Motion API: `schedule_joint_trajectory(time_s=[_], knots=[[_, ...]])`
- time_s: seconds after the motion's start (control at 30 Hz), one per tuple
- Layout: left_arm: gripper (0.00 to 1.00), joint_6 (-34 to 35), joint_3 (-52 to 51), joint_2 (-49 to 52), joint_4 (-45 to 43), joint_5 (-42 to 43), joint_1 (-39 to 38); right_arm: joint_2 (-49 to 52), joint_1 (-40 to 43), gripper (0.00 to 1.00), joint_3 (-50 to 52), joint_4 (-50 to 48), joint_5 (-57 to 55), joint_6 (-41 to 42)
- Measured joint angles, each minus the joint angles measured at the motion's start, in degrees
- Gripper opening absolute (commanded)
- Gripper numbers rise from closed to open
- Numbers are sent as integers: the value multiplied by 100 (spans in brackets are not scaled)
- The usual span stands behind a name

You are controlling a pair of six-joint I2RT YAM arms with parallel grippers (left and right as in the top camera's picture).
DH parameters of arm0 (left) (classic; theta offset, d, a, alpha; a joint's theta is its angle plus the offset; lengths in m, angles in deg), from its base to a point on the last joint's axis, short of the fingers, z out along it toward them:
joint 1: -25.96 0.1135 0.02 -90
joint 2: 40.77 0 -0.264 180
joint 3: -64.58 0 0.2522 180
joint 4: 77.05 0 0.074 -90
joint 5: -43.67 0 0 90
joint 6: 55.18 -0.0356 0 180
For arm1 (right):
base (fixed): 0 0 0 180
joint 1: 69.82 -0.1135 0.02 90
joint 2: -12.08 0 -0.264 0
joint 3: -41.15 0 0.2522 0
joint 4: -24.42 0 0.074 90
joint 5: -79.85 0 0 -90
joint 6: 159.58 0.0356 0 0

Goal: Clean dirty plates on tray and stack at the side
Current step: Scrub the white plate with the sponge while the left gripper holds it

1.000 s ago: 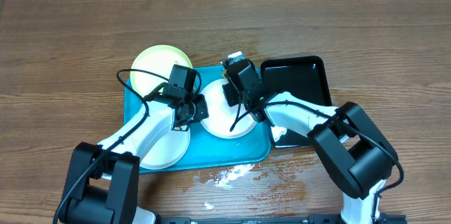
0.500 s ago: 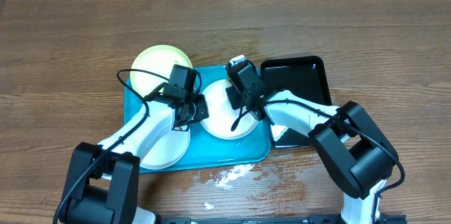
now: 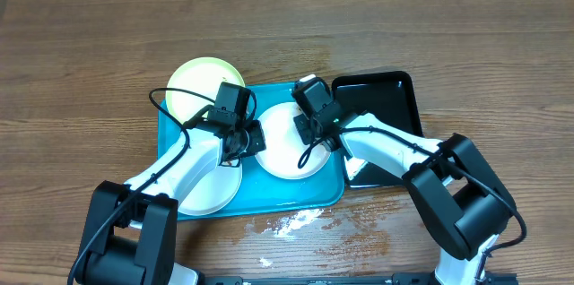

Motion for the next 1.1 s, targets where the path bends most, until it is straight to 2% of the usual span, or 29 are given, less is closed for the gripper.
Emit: schedule_joint_trajectory(time_s=[0.13, 0.33, 0.5, 0.77, 0.87, 1.1], knots=[[4, 0, 0, 0, -7, -4, 0, -289, 22, 4, 0, 149, 173, 101], [4, 0, 0, 0, -4, -20, 0, -1213, 26, 4, -28, 713, 505, 793], [4, 0, 0, 0, -4, -22, 0, -1207, 26, 4, 129, 734, 610, 1421], [4, 0, 0, 0, -2, -22, 0, -1202, 24, 4, 706, 256, 601, 2350], [4, 0, 0, 2, 0, -22, 0, -1060, 24, 4, 758, -98, 597, 2546], [4, 0, 0, 0, 2, -22, 0, -643, 24, 4, 763, -181, 581, 2632]])
